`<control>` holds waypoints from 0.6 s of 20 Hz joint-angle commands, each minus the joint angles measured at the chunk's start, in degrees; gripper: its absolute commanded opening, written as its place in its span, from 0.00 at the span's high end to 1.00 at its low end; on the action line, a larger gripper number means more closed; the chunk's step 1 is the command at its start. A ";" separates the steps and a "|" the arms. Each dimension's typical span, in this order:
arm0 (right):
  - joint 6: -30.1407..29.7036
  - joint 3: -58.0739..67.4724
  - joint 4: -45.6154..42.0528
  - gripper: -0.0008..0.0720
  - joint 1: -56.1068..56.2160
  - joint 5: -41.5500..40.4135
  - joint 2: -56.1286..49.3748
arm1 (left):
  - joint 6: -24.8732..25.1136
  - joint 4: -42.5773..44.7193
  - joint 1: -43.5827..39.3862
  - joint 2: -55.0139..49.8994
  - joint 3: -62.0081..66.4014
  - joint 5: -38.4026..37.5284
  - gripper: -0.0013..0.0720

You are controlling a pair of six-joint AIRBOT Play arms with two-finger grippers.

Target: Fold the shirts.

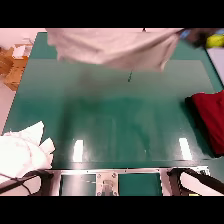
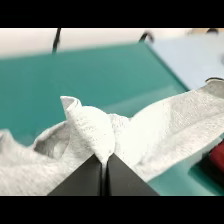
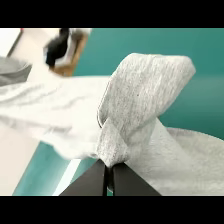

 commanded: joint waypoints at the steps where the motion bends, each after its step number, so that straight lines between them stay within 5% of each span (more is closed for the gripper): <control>1: 0.07 6.64 -0.15 0.97 -3.87 0.79 11.30 | -1.14 2.93 -0.02 10.88 4.07 -0.22 0.96; 7: -1.11 3.85 -7.89 0.97 -5.53 1.64 24.11 | -14.80 19.93 -0.02 15.93 2.14 -17.29 0.96; 12: -1.16 -17.66 -7.87 0.97 -5.51 2.27 28.02 | -16.48 16.85 -0.04 15.72 -20.48 -18.18 0.95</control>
